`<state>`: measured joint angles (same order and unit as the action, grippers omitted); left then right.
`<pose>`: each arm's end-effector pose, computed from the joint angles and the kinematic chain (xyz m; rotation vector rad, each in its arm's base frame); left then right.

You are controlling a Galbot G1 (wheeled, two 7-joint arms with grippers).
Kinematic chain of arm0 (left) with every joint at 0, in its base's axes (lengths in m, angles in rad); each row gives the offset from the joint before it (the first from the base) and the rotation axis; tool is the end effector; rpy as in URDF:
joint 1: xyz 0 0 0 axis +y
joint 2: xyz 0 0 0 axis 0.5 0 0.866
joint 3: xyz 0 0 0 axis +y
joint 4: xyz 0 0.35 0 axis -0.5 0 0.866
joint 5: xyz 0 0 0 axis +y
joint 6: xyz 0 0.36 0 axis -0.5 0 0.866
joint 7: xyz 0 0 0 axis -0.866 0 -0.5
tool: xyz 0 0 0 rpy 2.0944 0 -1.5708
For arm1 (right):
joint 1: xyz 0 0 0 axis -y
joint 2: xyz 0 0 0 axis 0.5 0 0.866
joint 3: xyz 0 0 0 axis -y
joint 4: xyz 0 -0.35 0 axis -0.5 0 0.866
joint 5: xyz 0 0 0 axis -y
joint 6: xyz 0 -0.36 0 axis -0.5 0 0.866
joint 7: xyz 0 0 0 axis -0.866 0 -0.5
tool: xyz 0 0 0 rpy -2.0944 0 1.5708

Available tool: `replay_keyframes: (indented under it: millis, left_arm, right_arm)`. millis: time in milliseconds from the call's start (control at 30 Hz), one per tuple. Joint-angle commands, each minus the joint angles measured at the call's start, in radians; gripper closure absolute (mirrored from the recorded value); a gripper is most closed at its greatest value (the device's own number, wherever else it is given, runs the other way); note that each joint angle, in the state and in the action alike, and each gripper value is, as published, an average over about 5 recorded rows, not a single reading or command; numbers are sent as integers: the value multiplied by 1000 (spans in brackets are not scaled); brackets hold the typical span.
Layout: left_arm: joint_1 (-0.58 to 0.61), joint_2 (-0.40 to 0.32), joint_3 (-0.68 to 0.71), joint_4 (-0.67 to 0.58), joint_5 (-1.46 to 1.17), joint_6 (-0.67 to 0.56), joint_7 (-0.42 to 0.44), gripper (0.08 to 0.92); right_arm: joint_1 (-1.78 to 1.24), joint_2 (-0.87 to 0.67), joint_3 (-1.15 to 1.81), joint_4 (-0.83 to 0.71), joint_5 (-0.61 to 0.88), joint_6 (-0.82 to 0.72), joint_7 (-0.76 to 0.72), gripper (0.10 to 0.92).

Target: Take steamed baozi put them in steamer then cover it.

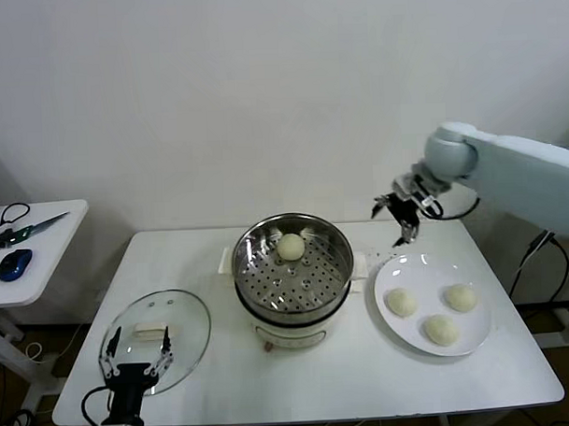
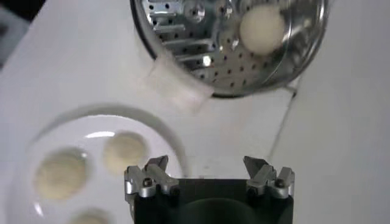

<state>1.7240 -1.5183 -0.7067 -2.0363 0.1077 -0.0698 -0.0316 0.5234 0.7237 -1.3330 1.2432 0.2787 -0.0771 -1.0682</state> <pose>0.1307 0.0684 -0.3424 0.2058 -2.9709 -0.3842 0.5535 -0.1325 -0.0962 1.4297 -1.3694 1.4438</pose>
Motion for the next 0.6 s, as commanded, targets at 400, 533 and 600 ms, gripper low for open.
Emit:
replay_keyframes:
  millis: [400,533,600]
  left_arm:
    - [13,-9,-5,7,13,3,-11,177]
    - [13,-10,-5,10,15,3,-10,177]
    - [13,-10,-5,13,15,2,-10,177]
  right_arm:
    - [-457,-15,290,-179,-92,-112,8,203]
    - [-471,18,303,-207,-102,-107,10,203]
    - [-476,31,308,-217,-103,-106,10,203]
